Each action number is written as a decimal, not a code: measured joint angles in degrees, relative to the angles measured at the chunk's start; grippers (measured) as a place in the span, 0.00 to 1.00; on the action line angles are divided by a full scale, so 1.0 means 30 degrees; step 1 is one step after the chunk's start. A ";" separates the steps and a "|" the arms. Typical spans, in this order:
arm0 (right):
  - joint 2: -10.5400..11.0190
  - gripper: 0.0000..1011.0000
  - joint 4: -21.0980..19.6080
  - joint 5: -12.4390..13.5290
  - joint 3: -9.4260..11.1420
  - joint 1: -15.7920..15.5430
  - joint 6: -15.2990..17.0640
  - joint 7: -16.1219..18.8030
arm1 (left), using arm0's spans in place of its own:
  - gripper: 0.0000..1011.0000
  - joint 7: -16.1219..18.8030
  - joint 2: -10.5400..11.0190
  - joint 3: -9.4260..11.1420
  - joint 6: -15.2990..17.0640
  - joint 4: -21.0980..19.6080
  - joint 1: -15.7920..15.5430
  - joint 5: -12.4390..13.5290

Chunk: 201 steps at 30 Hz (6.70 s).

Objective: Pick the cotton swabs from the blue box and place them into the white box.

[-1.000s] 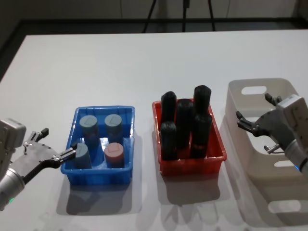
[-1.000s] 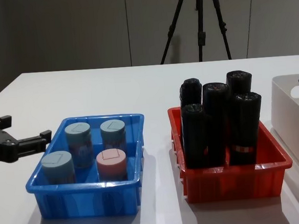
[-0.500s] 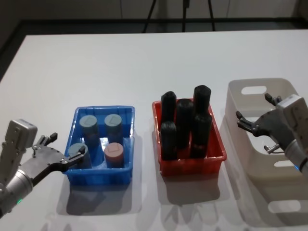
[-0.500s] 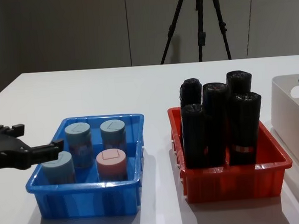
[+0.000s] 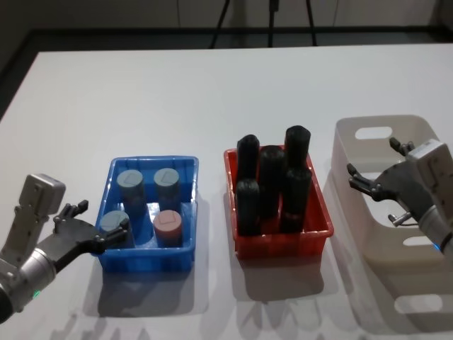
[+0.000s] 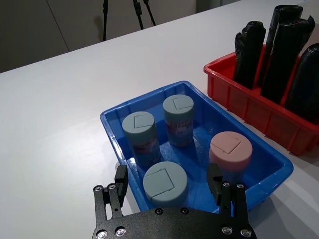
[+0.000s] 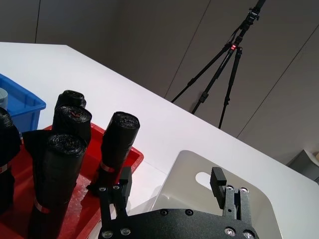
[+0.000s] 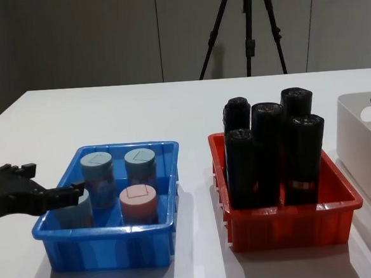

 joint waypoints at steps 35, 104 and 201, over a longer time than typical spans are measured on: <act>0.0000 0.99 0.0000 0.0001 0.0001 0.0000 0.0000 0.0001 | 0.99 -0.0896 -0.1356 -0.0276 0.0849 0.1227 -0.0837 0.1712; 0.0000 0.99 0.0000 0.0001 0.0000 0.0000 0.0000 0.0000 | 0.99 -0.2036 -0.2182 0.0006 0.0794 0.4062 -0.2463 0.2384; 0.0000 0.99 0.0000 0.0001 0.0000 0.0000 0.0000 0.0000 | 0.64 -0.3656 -0.0520 -0.0350 -0.0345 0.2027 -0.2456 0.0673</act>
